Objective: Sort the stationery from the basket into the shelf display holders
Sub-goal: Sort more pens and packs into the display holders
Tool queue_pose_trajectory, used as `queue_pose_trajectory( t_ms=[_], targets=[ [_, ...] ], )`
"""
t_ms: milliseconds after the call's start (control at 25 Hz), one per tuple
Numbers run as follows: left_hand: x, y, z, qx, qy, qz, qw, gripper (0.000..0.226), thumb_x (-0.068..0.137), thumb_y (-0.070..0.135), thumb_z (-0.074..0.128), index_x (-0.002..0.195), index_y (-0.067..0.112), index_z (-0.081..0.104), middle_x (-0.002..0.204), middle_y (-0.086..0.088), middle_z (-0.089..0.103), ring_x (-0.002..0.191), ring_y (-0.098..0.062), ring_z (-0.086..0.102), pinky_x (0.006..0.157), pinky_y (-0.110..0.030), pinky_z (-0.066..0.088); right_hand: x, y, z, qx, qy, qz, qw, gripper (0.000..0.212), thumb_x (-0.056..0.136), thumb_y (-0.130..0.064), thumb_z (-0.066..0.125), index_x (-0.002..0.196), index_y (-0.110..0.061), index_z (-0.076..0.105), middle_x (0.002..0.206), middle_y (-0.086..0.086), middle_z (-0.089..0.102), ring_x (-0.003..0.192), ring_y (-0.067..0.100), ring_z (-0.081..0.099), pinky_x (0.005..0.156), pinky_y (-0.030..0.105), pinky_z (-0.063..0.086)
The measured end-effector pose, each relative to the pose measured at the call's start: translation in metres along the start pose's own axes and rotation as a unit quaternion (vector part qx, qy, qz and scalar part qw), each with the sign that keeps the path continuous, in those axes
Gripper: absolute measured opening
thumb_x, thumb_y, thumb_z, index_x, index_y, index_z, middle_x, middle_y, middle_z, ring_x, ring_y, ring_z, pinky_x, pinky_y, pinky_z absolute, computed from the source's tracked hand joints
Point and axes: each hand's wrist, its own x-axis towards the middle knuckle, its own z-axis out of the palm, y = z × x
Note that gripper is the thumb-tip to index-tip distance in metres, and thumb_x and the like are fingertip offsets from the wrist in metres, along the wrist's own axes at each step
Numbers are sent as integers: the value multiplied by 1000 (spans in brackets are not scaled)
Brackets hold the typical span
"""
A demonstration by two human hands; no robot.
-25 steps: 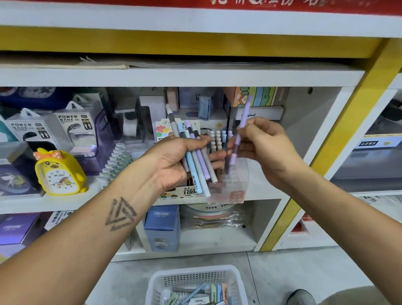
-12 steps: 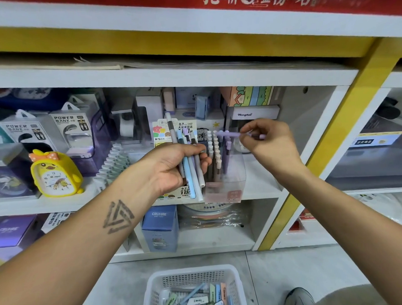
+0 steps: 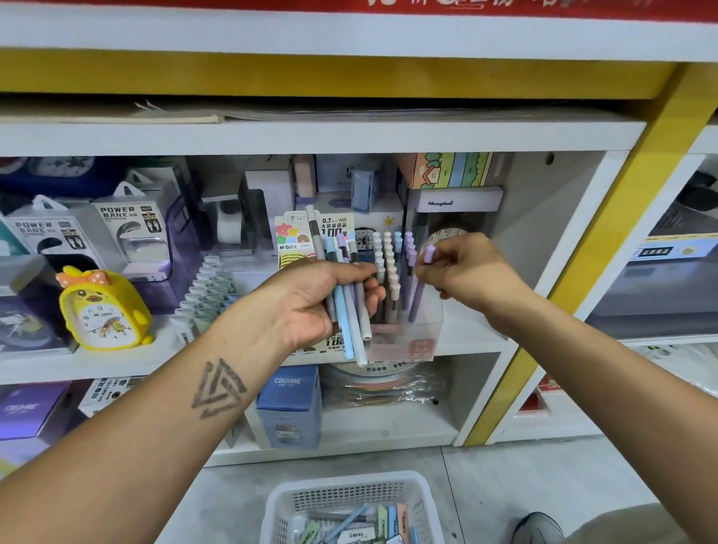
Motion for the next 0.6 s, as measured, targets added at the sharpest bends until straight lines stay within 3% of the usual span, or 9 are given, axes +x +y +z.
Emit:
queue_pose_trajectory(
  t_ms=[80, 200, 320, 400, 600],
  targets=[
    [-1, 0, 0, 2, -2, -3, 1000, 32, 87, -1, 62, 118, -6, 62, 73, -14, 67, 59, -22, 68, 52, -28, 57, 1, 1, -1, -19, 15, -11, 1000, 15, 95, -7, 64, 93, 7, 67, 85, 26, 65, 72, 25, 58, 78, 41, 57],
    [-1, 0, 0, 3, 0, -4, 1000, 34, 87, -2, 61, 120, -6, 61, 73, -14, 67, 58, -22, 68, 52, -28, 57, -1, -2, -1, -77, 44, -86, 992, 7, 93, 0, 60, 95, -5, 65, 88, 21, 68, 80, 30, 63, 81, 38, 54],
    [-1, -1, 0, 3, 2, -5, 1000, 35, 88, -1, 61, 123, -6, 61, 72, -14, 66, 57, -22, 68, 51, -28, 57, -2, 0, 2, -92, 36, -102, 990, 17, 91, 3, 59, 87, -13, 61, 76, 1, 61, 71, 22, 57, 64, 10, 44],
    [-2, -2, 1, 6, 2, -6, 1000, 35, 88, -1, 61, 123, -5, 61, 71, -14, 66, 57, -22, 67, 51, -27, 57, -2, 1, 4, -87, 30, -98, 991, 18, 91, 1, 59, 85, -15, 62, 73, -3, 58, 66, 13, 52, 59, 3, 37],
    [-2, -2, 2, 18, -3, -3, 1000, 33, 89, -1, 61, 121, -7, 61, 69, -14, 66, 56, -23, 68, 52, -29, 58, -2, 5, 6, -128, 11, -157, 979, 13, 97, -17, 54, 90, -13, 65, 78, 9, 68, 74, 28, 63, 70, 36, 54]
  ],
)
